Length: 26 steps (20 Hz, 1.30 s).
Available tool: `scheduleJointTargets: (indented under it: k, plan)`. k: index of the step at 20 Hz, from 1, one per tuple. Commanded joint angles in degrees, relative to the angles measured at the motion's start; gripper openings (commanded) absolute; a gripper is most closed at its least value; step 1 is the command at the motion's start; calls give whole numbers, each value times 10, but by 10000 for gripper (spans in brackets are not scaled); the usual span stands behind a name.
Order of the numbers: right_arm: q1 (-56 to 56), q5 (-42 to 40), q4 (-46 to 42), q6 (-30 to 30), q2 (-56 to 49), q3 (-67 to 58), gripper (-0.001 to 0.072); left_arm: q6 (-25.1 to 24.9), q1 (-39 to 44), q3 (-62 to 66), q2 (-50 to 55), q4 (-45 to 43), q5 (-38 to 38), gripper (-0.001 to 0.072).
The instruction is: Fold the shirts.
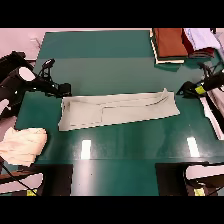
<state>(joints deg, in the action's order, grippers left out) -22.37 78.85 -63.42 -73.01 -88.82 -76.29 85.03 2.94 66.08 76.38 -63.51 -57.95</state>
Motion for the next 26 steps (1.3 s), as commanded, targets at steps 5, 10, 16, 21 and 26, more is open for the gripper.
scheduleJointTargets:
  k: [5,10,16,21,26]
  plan:
    - [-65,14,97,84,-54,82,532,7,89,10,9,54,45,21]
    - [14,-20,142,106,-88,66,246,66,186,11,53,56,121,20]
    - [43,23,165,108,13,-23,18,80,258,116,184,60,123,20]
    - [110,22,231,71,107,-92,18,80,295,186,262,71,120,20]
    - [209,17,233,45,130,-144,18,80,303,195,290,78,124,20]
